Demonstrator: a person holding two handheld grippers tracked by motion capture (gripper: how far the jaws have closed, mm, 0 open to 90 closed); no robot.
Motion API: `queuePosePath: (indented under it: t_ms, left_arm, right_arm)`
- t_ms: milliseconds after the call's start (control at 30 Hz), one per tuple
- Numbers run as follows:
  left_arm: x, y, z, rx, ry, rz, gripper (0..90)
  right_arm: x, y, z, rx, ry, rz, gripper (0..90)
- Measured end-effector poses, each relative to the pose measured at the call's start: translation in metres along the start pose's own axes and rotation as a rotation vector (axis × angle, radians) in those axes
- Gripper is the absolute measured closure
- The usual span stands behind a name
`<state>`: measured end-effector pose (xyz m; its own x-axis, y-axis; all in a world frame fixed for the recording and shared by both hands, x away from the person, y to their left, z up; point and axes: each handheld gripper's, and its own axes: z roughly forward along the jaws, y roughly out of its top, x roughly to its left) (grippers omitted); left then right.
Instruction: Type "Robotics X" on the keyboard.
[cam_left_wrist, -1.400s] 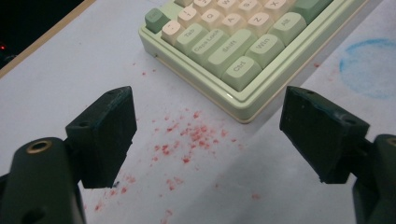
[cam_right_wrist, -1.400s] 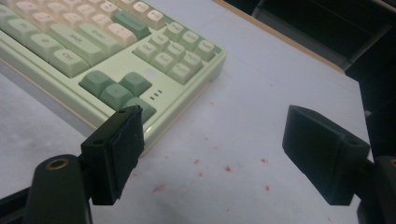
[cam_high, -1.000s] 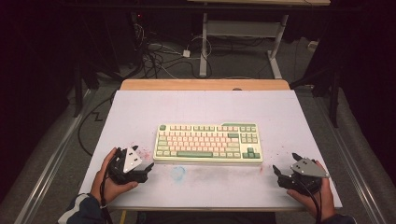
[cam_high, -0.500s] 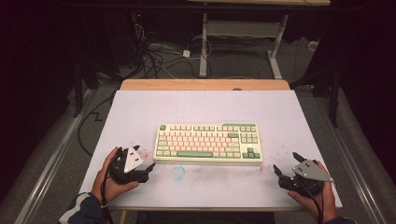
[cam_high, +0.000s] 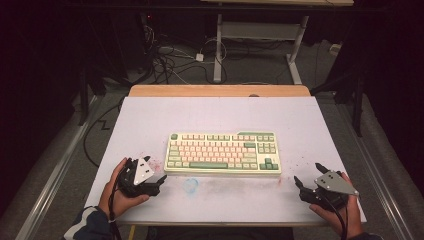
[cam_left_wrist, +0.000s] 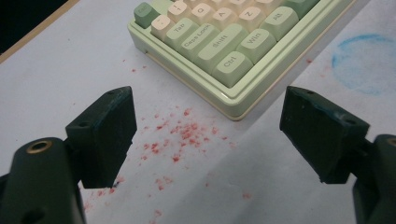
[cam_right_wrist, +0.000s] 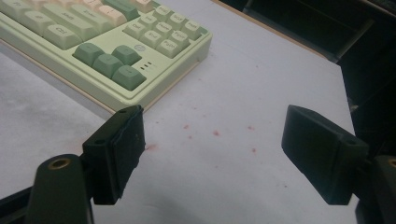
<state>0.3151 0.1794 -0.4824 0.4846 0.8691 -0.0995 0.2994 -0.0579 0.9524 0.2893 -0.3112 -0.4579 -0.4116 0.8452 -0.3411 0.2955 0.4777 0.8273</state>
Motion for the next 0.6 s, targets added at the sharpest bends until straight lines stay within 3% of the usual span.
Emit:
queuePosePath:
  t_ms: [600]
  left_arm:
    - [-0.0012, 0.0002, 0.0033, 0.01, -0.002, 0.004, 17.5]
  right_arm:
    - [-0.0022, -0.0017, 0.0005, 0.008, -0.004, 0.017, 22.0]
